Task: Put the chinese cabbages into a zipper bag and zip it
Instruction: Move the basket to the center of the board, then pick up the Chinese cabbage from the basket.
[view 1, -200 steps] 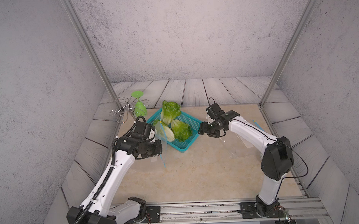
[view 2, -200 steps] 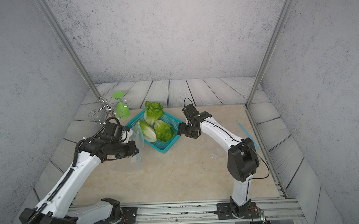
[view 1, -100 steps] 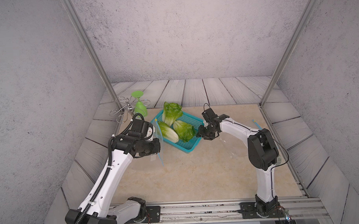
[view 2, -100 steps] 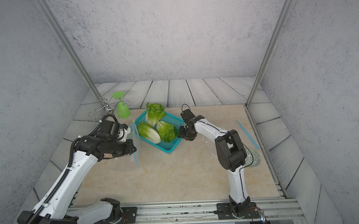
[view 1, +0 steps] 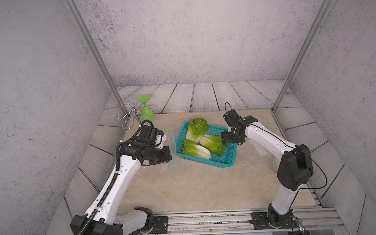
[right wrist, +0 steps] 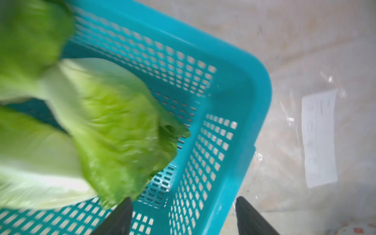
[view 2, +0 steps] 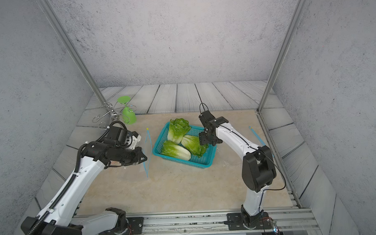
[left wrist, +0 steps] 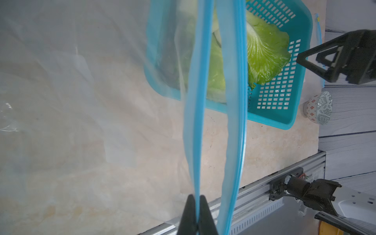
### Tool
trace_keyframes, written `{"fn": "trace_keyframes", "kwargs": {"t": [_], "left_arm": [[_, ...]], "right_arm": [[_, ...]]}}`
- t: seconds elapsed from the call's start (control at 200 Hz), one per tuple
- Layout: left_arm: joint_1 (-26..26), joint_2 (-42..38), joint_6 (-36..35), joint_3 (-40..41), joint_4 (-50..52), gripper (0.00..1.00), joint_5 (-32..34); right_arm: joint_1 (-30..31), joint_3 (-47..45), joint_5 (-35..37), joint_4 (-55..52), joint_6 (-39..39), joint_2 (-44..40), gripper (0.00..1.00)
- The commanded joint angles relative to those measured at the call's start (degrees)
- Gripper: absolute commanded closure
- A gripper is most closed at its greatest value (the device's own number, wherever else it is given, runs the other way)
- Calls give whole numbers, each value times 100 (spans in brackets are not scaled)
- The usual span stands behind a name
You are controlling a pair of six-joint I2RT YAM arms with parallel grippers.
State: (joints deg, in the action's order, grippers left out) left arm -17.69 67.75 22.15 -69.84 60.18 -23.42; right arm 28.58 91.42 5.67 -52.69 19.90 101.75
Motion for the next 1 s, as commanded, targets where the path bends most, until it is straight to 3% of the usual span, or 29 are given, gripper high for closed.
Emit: {"fn": "trace_keyframes", "kwargs": {"t": [0.0, 0.085, 0.195, 0.39, 0.525, 0.631, 0.736, 0.801, 0.886, 0.996], "left_arm": [[-50, 58, 17, 66, -97, 100, -154], [-74, 62, 17, 60, -110, 100, -183], [-141, 95, -17, 39, -88, 100, -250], [-286, 166, 0, 171, -266, 100, -303], [-305, 186, -66, 185, -263, 100, -255], [-309, 244, -136, 174, -241, 100, -193], [-313, 292, -133, 105, -257, 100, -193], [-314, 301, -132, 70, -257, 100, -154], [-314, 301, -171, 7, -192, 100, -54], [-322, 249, -194, 23, -233, 100, 77]], "right_arm": [[103, 174, -312, -145, -707, 96, 17], [96, 368, -329, -80, -827, 424, 14], [103, 626, -231, -66, -1144, 803, 0], [97, 875, -977, 40, -1607, 1584, 1], [93, 535, -1419, 460, -1709, 1815, 0], [91, 307, -1606, 782, -1656, 1840, 11], [104, 123, -1595, 1022, -1593, 1692, 30], [95, 52, -1535, 1057, -1547, 1520, 51], [101, 35, -1485, 921, -1483, 1225, 69], [102, 159, -1418, 535, -1309, 813, 77]]}}
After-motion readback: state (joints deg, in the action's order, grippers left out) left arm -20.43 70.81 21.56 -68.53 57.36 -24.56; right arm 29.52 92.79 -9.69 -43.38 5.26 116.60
